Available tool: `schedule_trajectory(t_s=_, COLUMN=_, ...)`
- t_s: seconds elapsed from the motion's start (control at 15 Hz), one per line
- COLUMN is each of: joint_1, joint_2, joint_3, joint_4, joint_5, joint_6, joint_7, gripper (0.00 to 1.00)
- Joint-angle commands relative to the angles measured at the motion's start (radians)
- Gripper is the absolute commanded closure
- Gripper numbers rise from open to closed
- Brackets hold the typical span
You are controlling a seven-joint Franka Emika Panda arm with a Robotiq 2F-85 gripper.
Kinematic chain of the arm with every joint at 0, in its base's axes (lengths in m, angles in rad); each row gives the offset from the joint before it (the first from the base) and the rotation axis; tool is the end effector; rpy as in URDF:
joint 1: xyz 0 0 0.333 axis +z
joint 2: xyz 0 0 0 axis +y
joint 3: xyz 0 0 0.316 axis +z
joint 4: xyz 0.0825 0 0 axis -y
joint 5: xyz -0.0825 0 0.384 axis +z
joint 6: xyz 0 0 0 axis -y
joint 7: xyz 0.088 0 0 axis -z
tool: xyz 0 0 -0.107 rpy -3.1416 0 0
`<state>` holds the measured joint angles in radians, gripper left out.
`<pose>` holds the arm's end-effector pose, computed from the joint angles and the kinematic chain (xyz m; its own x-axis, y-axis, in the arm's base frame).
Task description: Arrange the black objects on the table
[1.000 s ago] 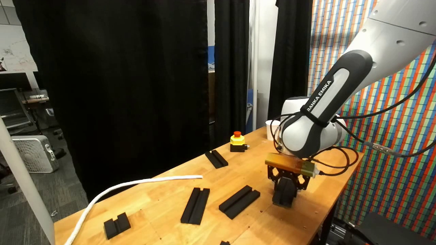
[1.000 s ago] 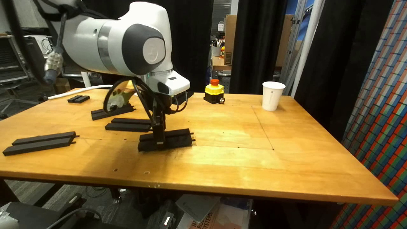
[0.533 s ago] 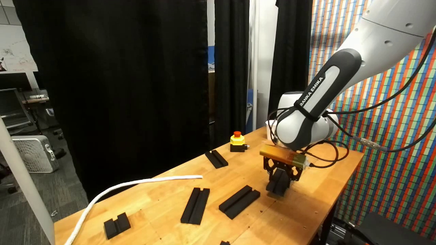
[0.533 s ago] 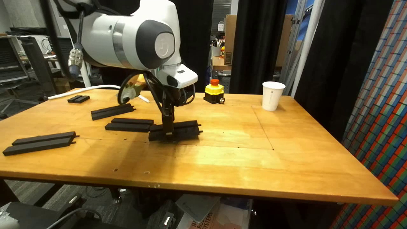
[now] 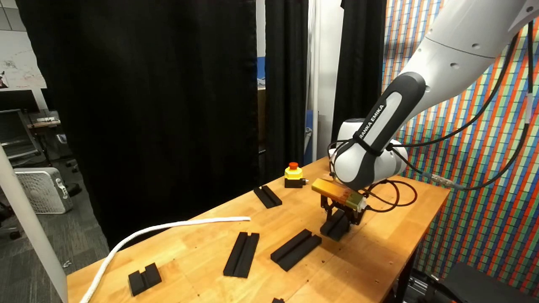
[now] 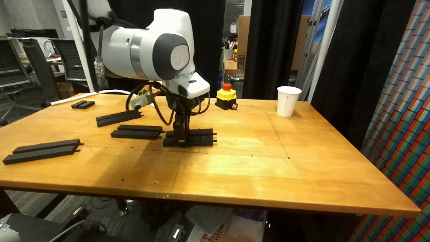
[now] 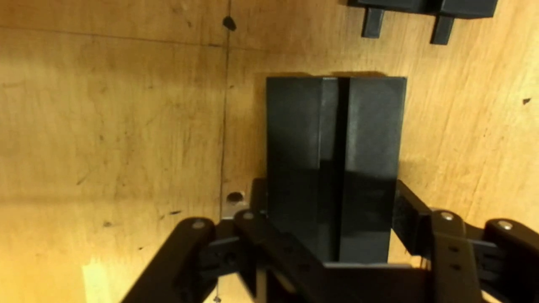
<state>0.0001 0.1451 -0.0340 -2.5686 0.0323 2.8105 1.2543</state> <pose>0.4593 -0.0175 0.2206 0.2494 -0.9682 0.0220 -0.9635 -0.2503 -0.0945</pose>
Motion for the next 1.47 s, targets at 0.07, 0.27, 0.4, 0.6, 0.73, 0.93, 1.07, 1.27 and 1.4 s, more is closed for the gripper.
schedule_trajectory(t_s=0.07, joint_1=0.041, joint_2=0.036, joint_3=-0.031, joint_4=0.043, joint_5=-0.005, joint_6=0.035, joint_7=0.071, gripper=0.55)
schedule_trajectory(t_s=0.27, joint_1=0.053, joint_2=0.043, joint_3=-0.035, joint_4=0.062, joint_5=-0.005, joint_6=0.029, joint_7=0.083, gripper=0.55)
schedule_trajectory(t_s=0.4, joint_1=0.048, joint_2=0.046, joint_3=-0.017, joint_4=0.069, joint_5=0.032, joint_6=0.035, joint_7=0.055, gripper=0.55)
schedule_trajectory(t_s=0.6, joint_1=0.049, joint_2=0.047, joint_3=-0.007, joint_4=0.078, joint_5=0.066, joint_6=0.027, joint_7=0.042, gripper=0.55)
schedule_trajectory(t_s=0.73, joint_1=0.050, joint_2=0.045, joint_3=-0.002, joint_4=0.088, joint_5=0.075, joint_6=0.013, joint_7=0.029, gripper=0.55)
schedule_trajectory(t_s=0.93, joint_1=0.047, joint_2=0.045, joint_3=0.009, joint_4=0.099, joint_5=0.092, joint_6=-0.008, joint_7=0.008, gripper=0.55)
schedule_trajectory(t_s=1.07, joint_1=0.044, joint_2=0.048, joint_3=0.016, joint_4=0.108, joint_5=0.103, joint_6=-0.030, joint_7=-0.017, gripper=0.55)
schedule_trajectory(t_s=1.27, joint_1=0.036, joint_2=0.047, joint_3=0.029, joint_4=0.123, joint_5=0.130, joint_6=-0.093, joint_7=-0.074, gripper=0.55)
schedule_trajectory(t_s=1.4, joint_1=0.040, joint_2=0.043, joint_3=0.025, joint_4=0.132, joint_5=0.132, joint_6=-0.133, joint_7=-0.091, gripper=0.55)
